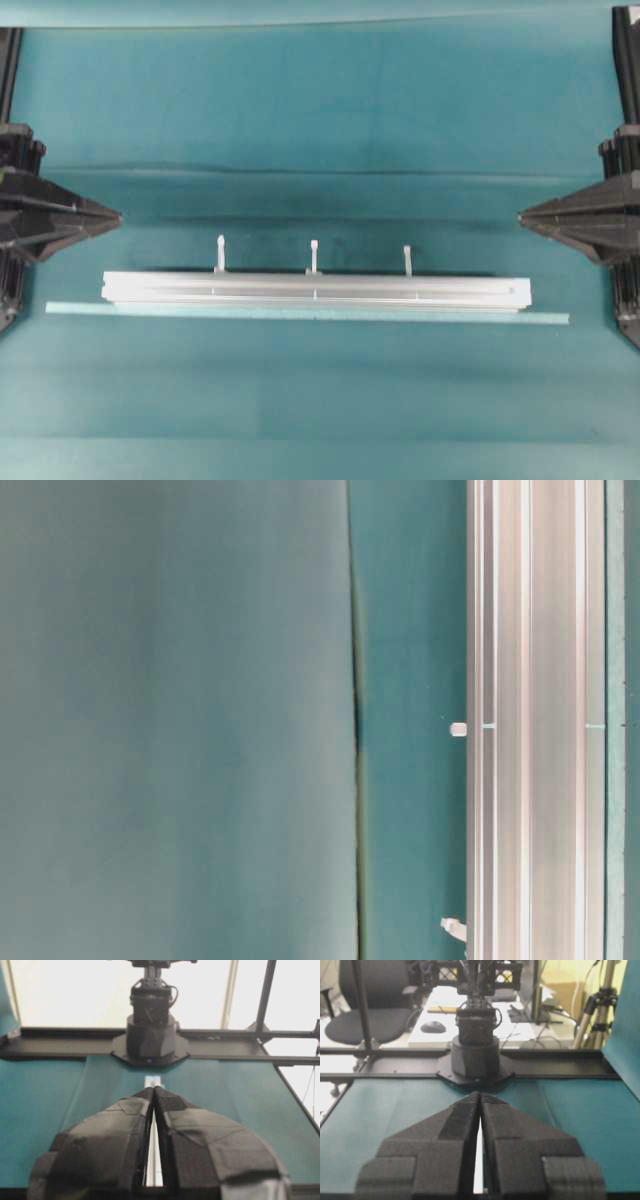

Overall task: Lift the large metal rail with both hands.
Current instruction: 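Move both open grippers down over the two ends of the silver rail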

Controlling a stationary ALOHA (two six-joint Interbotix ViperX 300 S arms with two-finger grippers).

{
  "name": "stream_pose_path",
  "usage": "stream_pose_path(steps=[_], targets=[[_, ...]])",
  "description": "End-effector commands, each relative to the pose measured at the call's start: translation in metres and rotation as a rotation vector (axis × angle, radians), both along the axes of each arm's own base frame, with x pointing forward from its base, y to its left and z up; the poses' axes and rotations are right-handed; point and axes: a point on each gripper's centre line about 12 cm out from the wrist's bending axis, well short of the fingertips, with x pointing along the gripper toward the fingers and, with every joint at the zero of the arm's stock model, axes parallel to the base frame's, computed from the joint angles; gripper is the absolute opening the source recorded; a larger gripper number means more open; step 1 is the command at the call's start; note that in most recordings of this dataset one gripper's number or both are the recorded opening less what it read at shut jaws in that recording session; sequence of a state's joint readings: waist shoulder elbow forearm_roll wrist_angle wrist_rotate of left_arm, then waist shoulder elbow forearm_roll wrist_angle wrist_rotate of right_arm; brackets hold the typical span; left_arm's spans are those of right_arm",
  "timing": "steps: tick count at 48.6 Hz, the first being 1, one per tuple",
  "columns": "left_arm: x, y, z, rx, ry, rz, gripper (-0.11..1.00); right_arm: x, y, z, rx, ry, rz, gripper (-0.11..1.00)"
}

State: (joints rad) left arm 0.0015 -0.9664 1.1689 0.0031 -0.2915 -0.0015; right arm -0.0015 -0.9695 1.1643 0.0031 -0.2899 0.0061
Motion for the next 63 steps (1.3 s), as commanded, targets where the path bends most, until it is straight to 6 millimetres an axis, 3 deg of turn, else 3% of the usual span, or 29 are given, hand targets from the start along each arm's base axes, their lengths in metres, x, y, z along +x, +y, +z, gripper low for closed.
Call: stream_pose_path(steps=[1, 4, 11, 25, 47, 63], targets=[[0.026, 0.005, 0.015, -0.056, 0.036, 0.019, 0.14, 0.006, -0.003, -0.001, 0.029, 0.015, -0.014, 0.14], [0.037, 0.006, 0.018, -0.073, 0.083, 0.02, 0.15, 0.012, -0.006, -0.001, 0.121, 0.049, -0.028, 0.11], [0.048, 0.001, 0.014, -0.101, 0.205, 0.005, -0.01, 0.023, -0.006, -0.003, 0.255, 0.184, -0.033, 0.06], [0.05, -0.004, 0.017, -0.097, 0.378, -0.003, -0.01, 0.036, 0.002, -0.012, 0.256, 0.538, -0.011, 0.06], [0.074, -0.013, -0.008, -0.075, 0.832, -0.005, -0.01, 0.076, 0.007, -0.036, 0.25, 0.976, -0.006, 0.06], [0.094, -0.019, -0.022, -0.042, 1.044, -0.011, -0.01, 0.087, 0.008, -0.049, 0.219, 1.232, -0.002, 0.06]])
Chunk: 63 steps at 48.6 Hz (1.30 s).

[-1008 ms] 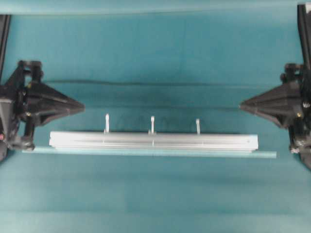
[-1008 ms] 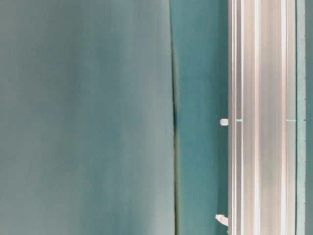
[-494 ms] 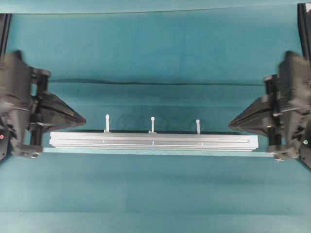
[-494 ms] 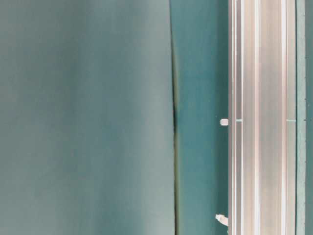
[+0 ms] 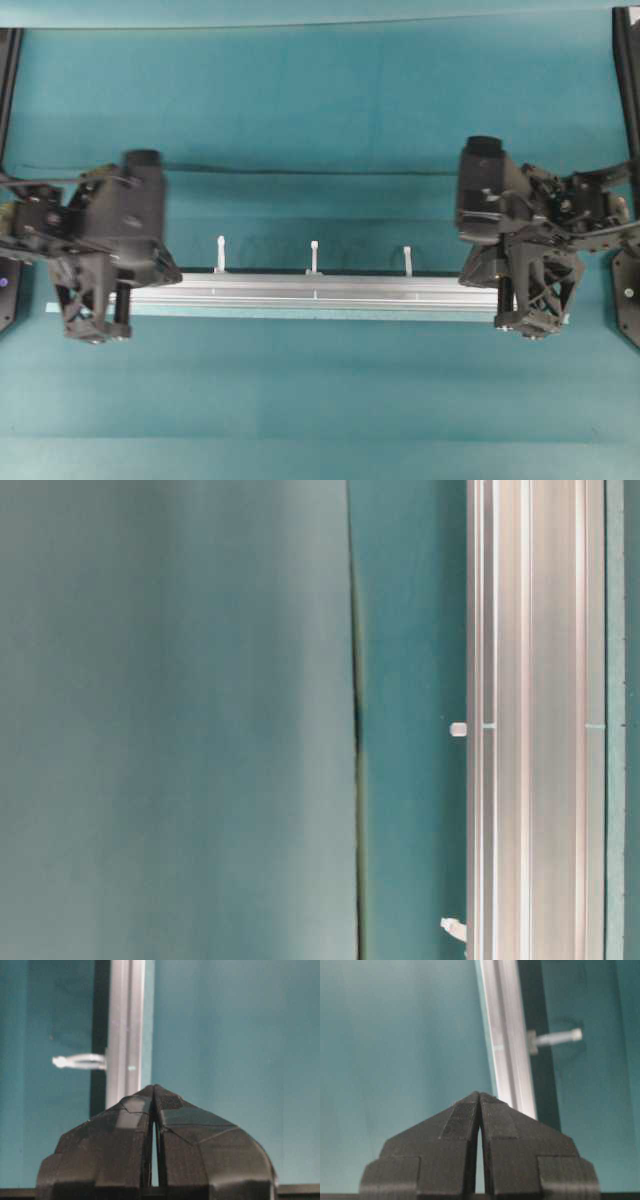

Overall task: Lift the large metal rail with both hands.
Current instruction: 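Move both open grippers down over the two ends of the silver rail, then lower both grippers around the rail ends and close them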

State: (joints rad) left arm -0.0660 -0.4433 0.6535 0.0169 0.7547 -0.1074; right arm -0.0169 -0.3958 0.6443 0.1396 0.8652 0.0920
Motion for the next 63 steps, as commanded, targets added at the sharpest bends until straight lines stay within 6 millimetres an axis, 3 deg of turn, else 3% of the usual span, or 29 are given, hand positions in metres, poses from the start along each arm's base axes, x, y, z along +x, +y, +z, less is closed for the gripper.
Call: stream_pose_path(steps=[1, 11, 19, 23, 28, 32, 36, 40, 44, 55, 63], targets=[[0.008, -0.002, 0.01, 0.009, -0.004, -0.014, -0.01, 0.003, 0.001, 0.002, -0.006, 0.029, 0.011, 0.06], [0.01, -0.001, 0.007, 0.047, 0.019, -0.064, -0.01, 0.001, 0.001, 0.0, -0.006, 0.059, 0.02, 0.06], [0.007, 0.0, 0.003, 0.047, 0.053, -0.059, 0.12, -0.001, 0.002, -0.005, -0.006, 0.077, 0.027, 0.07], [0.007, 0.0, -0.002, 0.04, 0.083, -0.045, 0.31, -0.004, 0.003, -0.007, -0.005, 0.093, 0.029, 0.11], [0.009, 0.0, -0.007, 0.027, 0.102, -0.023, 0.62, -0.006, 0.003, -0.013, -0.015, 0.112, 0.054, 0.21], [0.012, 0.0, -0.005, 0.025, 0.102, -0.02, 0.85, -0.005, 0.003, -0.015, -0.023, 0.119, 0.075, 0.39], [0.013, 0.001, -0.007, 0.026, 0.109, -0.018, 0.98, -0.004, 0.0, -0.02, -0.023, 0.134, 0.066, 0.63], [0.012, 0.002, -0.012, 0.025, 0.123, -0.013, 0.97, -0.002, 0.0, -0.027, -0.035, 0.154, 0.076, 0.85], [0.01, 0.003, -0.017, 0.022, 0.136, -0.003, 0.96, 0.001, -0.001, -0.033, -0.077, 0.174, 0.097, 0.98], [0.008, 0.004, -0.033, 0.022, 0.18, 0.001, 0.97, 0.014, -0.002, -0.042, -0.1, 0.139, 0.1, 1.0], [0.007, 0.004, -0.054, 0.03, 0.204, -0.013, 0.97, 0.017, -0.002, -0.064, -0.101, 0.153, 0.099, 1.0]])
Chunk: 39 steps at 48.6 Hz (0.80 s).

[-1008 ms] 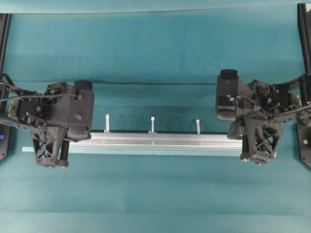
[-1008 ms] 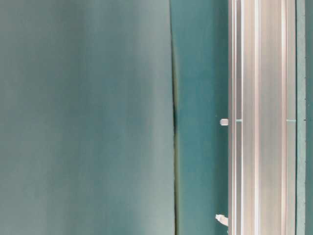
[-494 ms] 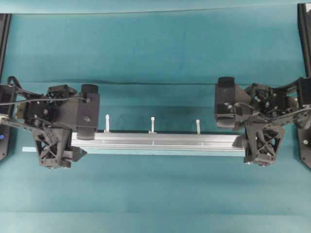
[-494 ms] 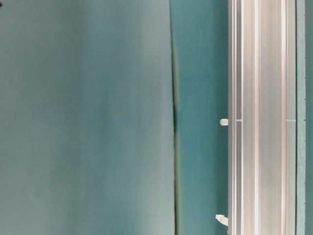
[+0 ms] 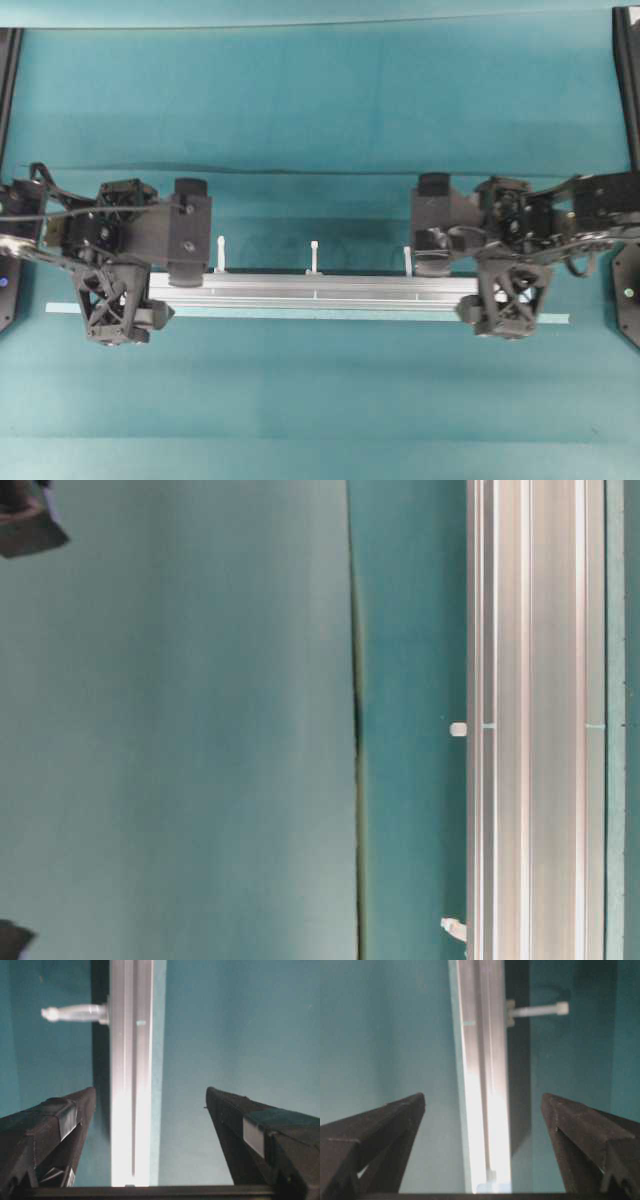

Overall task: Lift the large metal rail with both hands.
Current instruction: 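Lower both grippers around the rail ends and close them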

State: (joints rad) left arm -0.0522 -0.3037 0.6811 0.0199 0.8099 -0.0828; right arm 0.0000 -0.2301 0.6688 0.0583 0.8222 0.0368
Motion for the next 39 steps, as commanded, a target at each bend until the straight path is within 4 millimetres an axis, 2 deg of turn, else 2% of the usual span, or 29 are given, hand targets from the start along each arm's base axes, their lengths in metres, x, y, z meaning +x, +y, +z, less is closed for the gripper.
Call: stream_pose_path(steps=[1, 8, 18, 28, 39], targets=[[0.003, -0.001, -0.004, 0.001, -0.017, -0.006, 0.97, 0.003, 0.002, -0.011, -0.003, 0.014, 0.01, 1.0], [0.008, -0.001, -0.017, -0.001, -0.014, -0.002, 0.97, 0.007, 0.005, -0.02, -0.004, 0.014, 0.019, 1.0], [0.01, 0.0, -0.046, 0.003, 0.012, -0.006, 0.97, 0.009, 0.005, -0.038, -0.006, 0.031, 0.021, 1.0], [0.012, 0.015, -0.066, 0.003, 0.035, 0.039, 0.97, 0.01, 0.005, -0.055, -0.014, 0.032, 0.025, 1.0], [0.014, 0.018, -0.077, 0.013, 0.022, 0.023, 0.97, 0.013, 0.004, -0.074, -0.022, 0.047, 0.028, 1.0]])
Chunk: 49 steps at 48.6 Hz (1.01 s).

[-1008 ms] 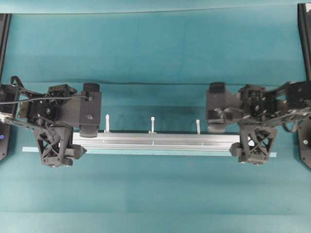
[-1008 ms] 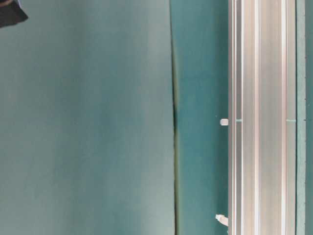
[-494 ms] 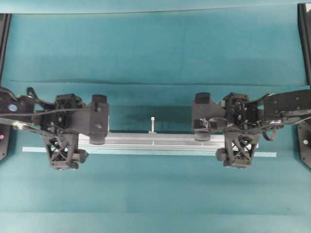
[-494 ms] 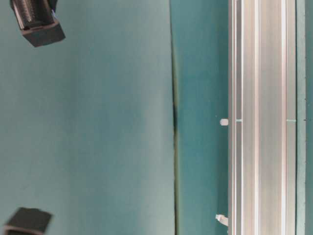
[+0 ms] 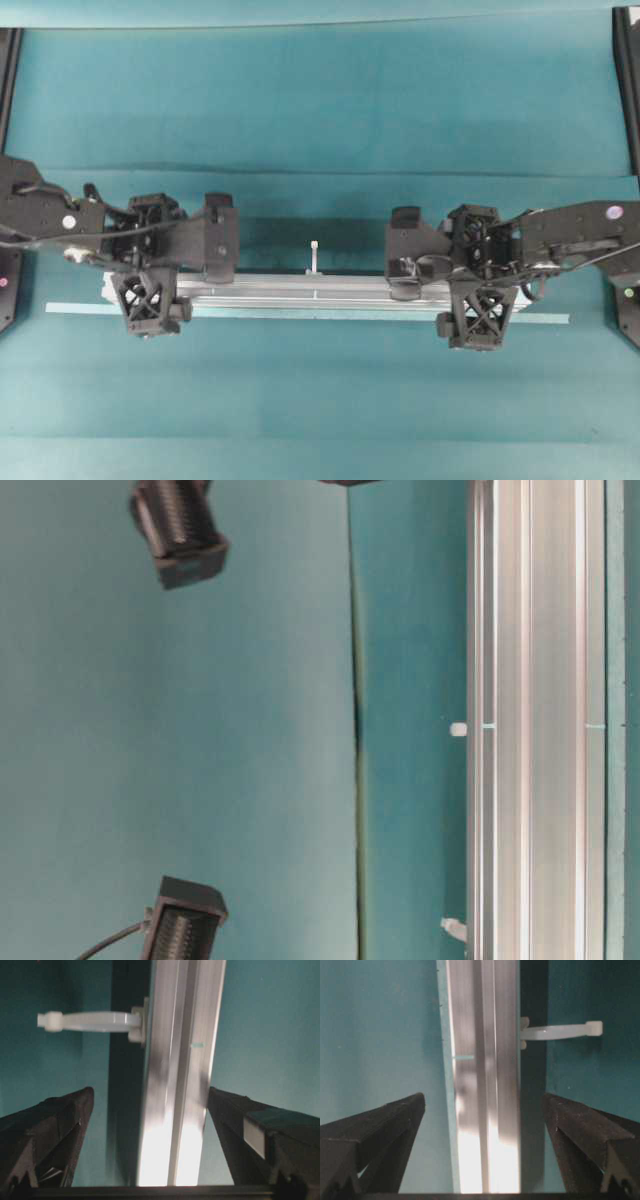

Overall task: Lift the large metal rail with both hands.
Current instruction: 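Lower both grippers around the rail ends and close them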

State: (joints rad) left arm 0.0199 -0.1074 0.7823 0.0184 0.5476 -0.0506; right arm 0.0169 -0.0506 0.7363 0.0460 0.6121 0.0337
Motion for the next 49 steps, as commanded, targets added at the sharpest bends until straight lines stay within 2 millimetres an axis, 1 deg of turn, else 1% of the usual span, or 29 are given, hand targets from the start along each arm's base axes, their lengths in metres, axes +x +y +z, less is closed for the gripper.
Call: stream_pose_path(steps=[1, 10, 17, 30, 49], targets=[[0.003, -0.003, 0.0, 0.005, -0.009, -0.017, 0.97, 0.002, 0.0, -0.009, -0.004, 0.015, 0.009, 1.0], [0.001, -0.01, -0.008, 0.004, 0.009, -0.04, 0.97, 0.004, 0.001, -0.017, -0.004, 0.023, 0.009, 1.0], [0.002, -0.009, -0.011, 0.004, -0.003, -0.038, 0.97, 0.006, -0.002, -0.02, -0.005, 0.012, -0.001, 1.0], [0.006, -0.008, -0.02, 0.001, -0.003, -0.029, 0.97, 0.002, -0.006, -0.023, -0.007, 0.021, -0.005, 1.0], [0.008, -0.008, -0.021, 0.001, -0.009, -0.03, 0.96, 0.0, -0.006, -0.027, -0.005, 0.023, -0.016, 0.99]])
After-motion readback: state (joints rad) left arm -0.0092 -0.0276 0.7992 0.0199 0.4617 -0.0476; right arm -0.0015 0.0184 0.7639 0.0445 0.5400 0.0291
